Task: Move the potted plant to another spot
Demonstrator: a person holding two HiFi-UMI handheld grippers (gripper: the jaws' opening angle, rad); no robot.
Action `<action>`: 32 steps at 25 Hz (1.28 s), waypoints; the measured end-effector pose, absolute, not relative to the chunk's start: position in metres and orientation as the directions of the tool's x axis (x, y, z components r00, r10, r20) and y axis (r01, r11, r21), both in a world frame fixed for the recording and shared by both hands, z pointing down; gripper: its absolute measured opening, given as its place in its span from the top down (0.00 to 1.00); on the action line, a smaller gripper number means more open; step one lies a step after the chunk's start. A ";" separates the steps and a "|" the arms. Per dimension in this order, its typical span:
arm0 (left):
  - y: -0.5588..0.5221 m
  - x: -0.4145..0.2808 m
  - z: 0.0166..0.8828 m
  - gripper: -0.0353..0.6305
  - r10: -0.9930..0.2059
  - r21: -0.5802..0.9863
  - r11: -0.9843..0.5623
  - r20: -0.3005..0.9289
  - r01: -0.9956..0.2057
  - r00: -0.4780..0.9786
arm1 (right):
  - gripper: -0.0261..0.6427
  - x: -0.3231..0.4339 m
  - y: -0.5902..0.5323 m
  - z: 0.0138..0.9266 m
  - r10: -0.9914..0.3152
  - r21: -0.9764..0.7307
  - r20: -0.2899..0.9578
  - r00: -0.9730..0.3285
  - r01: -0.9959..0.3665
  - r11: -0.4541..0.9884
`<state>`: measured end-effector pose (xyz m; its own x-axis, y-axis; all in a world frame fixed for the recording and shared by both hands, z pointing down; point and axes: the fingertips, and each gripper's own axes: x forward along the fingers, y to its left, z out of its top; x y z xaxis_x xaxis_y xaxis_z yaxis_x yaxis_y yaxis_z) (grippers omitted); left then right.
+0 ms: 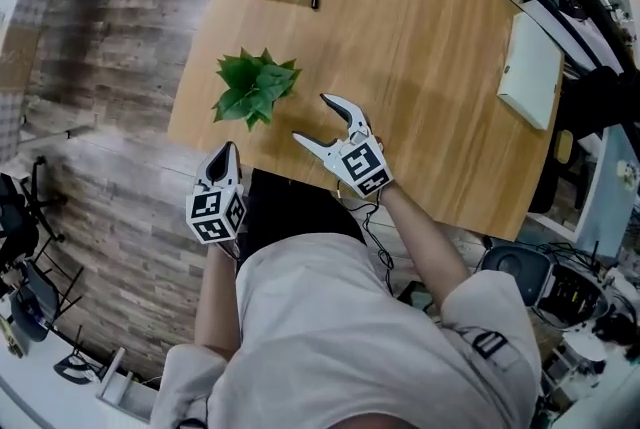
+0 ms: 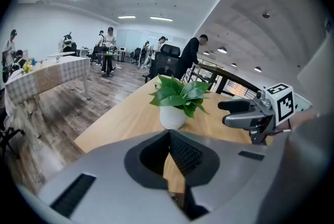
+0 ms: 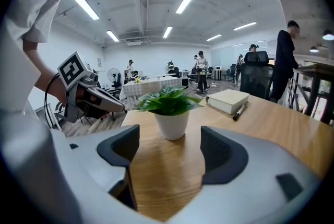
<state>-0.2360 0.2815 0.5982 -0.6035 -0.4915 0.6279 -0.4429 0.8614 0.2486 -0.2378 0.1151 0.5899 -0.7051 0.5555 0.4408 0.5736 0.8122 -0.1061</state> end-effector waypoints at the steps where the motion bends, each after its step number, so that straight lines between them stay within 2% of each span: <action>1: 0.283 -0.237 0.601 0.93 -0.489 0.249 0.862 0.632 -0.441 -0.601 | 0.41 -0.242 0.118 0.592 0.560 -0.110 0.439 -0.703 0.576 0.810; 15: 0.303 -0.249 0.624 0.93 -0.471 0.269 0.873 0.685 -0.407 -0.556 | 0.35 -0.287 0.159 0.623 0.602 -0.104 0.438 -0.668 0.627 0.772; 24: 0.317 -0.251 0.625 0.93 -0.456 0.265 0.880 0.702 -0.393 -0.548 | 0.27 -0.313 0.176 0.631 0.603 -0.100 0.422 -0.677 0.627 0.773; 32: 0.331 -0.249 0.624 0.93 -0.442 0.261 0.889 0.705 -0.378 -0.554 | 0.27 -0.323 0.187 0.630 0.605 -0.079 0.411 -0.681 0.635 0.768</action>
